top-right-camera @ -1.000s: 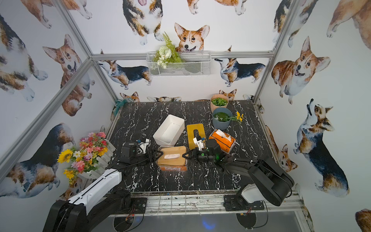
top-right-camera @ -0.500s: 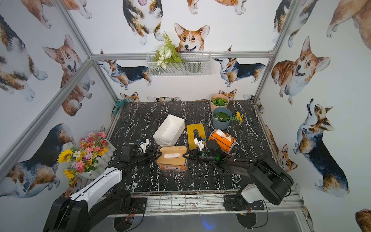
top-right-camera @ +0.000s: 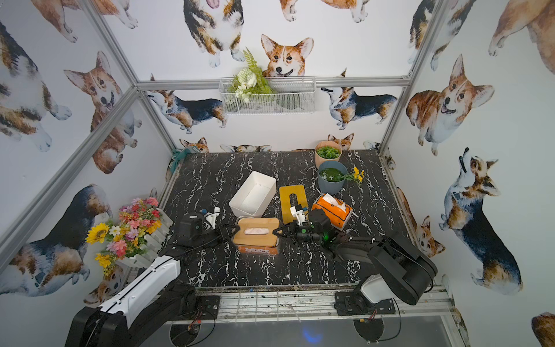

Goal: Put the tissue paper into the tissue box
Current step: Close the box lid on the tissue box.

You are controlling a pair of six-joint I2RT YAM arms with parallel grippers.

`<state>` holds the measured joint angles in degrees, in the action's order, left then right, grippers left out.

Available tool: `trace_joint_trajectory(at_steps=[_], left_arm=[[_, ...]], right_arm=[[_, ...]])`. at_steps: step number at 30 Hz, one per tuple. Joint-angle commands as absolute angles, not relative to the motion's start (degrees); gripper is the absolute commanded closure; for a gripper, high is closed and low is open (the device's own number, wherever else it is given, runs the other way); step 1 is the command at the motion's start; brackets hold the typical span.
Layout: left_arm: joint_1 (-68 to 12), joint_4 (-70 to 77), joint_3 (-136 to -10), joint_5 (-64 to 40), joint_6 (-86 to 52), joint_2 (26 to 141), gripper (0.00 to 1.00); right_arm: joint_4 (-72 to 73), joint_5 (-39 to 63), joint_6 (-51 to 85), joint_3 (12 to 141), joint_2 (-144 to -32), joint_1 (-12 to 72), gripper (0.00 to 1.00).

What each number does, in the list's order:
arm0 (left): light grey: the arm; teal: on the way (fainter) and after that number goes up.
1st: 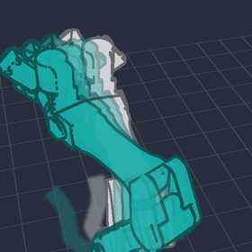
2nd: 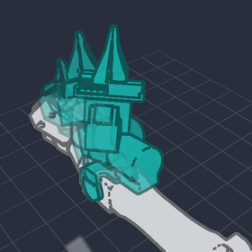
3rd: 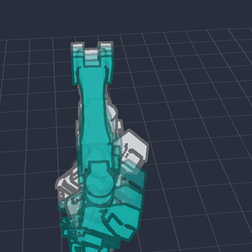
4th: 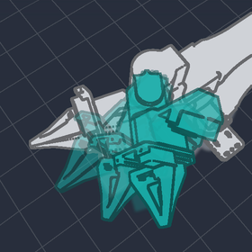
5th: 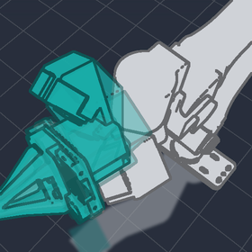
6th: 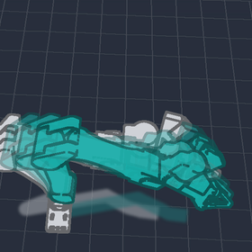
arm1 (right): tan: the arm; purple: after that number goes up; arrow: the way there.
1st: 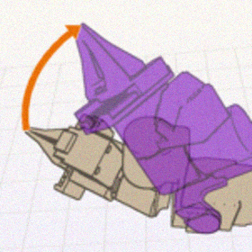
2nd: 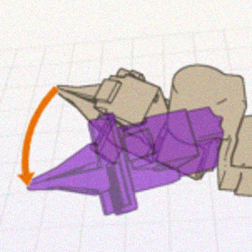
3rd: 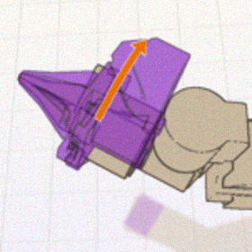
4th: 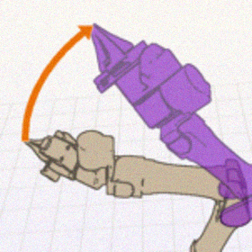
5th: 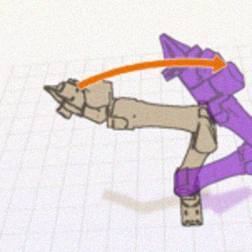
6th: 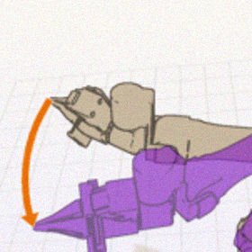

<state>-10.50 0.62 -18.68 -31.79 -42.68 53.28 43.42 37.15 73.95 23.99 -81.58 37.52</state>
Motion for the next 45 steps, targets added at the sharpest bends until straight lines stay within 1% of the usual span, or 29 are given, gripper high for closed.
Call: trace_joint_trajectory(at_steps=[1,9,16,20,30,39,45], left_arm=[[-10.86,4.31,-16.89,-31.79,-41.44,50.94,0.89],[-10.81,6.15,-13.08,-29.20,-42.71,45.60,1.00],[-10.83,6.16,-11.52,-27.62,-43.07,42.88,1.00],[-10.81,6.33,-10.42,-26.81,-43.42,41.52,1.00],[-10.84,6.50,-5.89,-22.98,-45.80,33.74,1.00],[-10.83,3.26,-0.43,-18.73,-50.10,19.96,1.00],[-10.81,0.06,2.90,-17.99,-54.30,11.56,1.00]], right_arm=[[41.74,37.52,69.35,24.33,-82.23,38.10,0.94],[39.18,37.44,67.97,25.26,-82.80,38.23,0.84],[33.32,36.53,64.90,27.54,-81.45,38.23,0.70],[30.22,35.97,63.36,28.79,-80.33,38.26,0.64],[23.58,35.40,60.12,31.63,-78.09,38.23,0.57],[22.51,36.69,60.40,33.52,-76.98,38.23,0.54],[21.07,36.65,59.83,34.29,-76.20,38.14,0.52]])
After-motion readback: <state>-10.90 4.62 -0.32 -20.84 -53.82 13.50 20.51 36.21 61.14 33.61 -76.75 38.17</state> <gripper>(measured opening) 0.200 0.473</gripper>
